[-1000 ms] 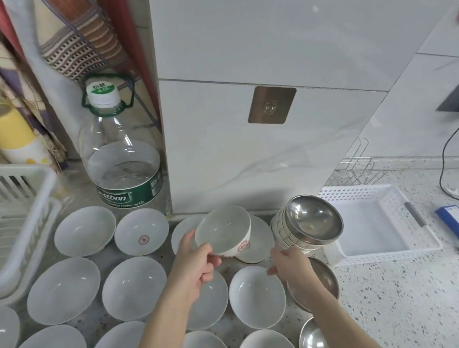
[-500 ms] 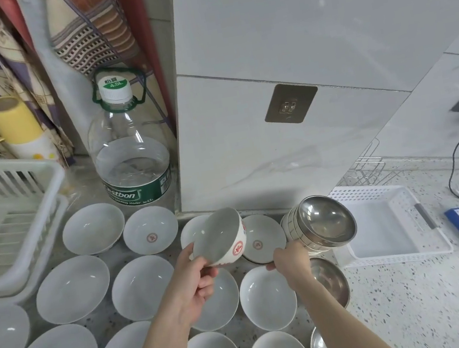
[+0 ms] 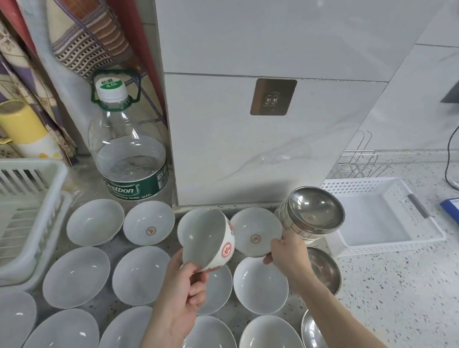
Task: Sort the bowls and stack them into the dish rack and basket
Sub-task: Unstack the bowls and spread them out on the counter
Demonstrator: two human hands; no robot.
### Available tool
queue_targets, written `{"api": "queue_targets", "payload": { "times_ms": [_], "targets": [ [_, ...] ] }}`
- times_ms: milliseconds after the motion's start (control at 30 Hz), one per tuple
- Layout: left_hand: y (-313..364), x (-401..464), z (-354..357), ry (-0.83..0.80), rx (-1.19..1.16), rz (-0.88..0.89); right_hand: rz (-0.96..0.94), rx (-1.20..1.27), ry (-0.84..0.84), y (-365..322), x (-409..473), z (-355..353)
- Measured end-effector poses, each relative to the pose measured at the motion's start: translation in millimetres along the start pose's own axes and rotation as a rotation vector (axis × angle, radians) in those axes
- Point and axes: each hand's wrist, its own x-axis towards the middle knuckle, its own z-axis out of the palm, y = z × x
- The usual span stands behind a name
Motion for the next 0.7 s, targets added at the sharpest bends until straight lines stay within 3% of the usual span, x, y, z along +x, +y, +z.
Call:
{"api": "queue_targets", "payload": {
  "times_ms": [400,700],
  "targets": [
    [-36.6,-34.0,41.1,-0.029,-0.096,0.109,0.042,0.373,-0.171,47.6,-38.0,-74.7],
    [-79.7,-48.8,91.3,-0.005,-0.136,0.074,0.043,0.294,-0.309,123.6,-44.7,-171.2]
  ]
}}
